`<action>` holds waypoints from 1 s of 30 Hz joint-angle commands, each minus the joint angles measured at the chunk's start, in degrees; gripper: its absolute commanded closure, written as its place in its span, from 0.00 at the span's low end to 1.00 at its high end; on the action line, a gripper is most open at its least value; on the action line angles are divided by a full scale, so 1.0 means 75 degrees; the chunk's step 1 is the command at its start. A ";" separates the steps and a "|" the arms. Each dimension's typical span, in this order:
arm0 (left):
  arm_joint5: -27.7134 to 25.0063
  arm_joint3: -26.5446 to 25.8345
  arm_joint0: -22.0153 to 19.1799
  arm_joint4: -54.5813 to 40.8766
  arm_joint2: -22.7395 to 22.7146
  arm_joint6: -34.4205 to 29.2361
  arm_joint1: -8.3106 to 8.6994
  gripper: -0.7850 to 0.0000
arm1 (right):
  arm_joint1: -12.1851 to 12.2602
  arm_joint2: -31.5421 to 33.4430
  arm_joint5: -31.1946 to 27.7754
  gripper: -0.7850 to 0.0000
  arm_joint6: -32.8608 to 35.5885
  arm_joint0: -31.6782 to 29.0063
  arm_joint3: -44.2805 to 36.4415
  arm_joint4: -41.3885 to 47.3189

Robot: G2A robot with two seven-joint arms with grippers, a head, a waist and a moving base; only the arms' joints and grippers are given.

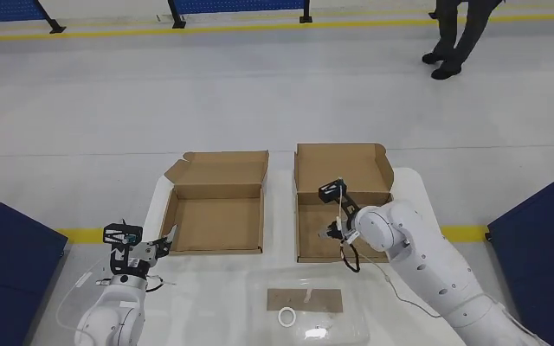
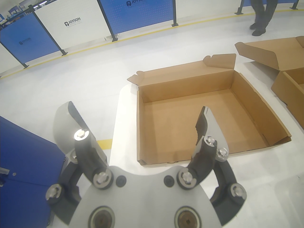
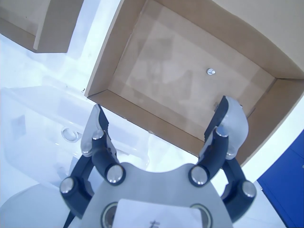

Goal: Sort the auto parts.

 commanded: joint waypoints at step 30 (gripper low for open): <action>0.0000 0.0000 0.0000 0.0000 0.0000 0.0000 0.0000 0.00 | 0.0473 -0.0672 -0.3372 0.00 0.2121 0.0299 -0.1267 0.2131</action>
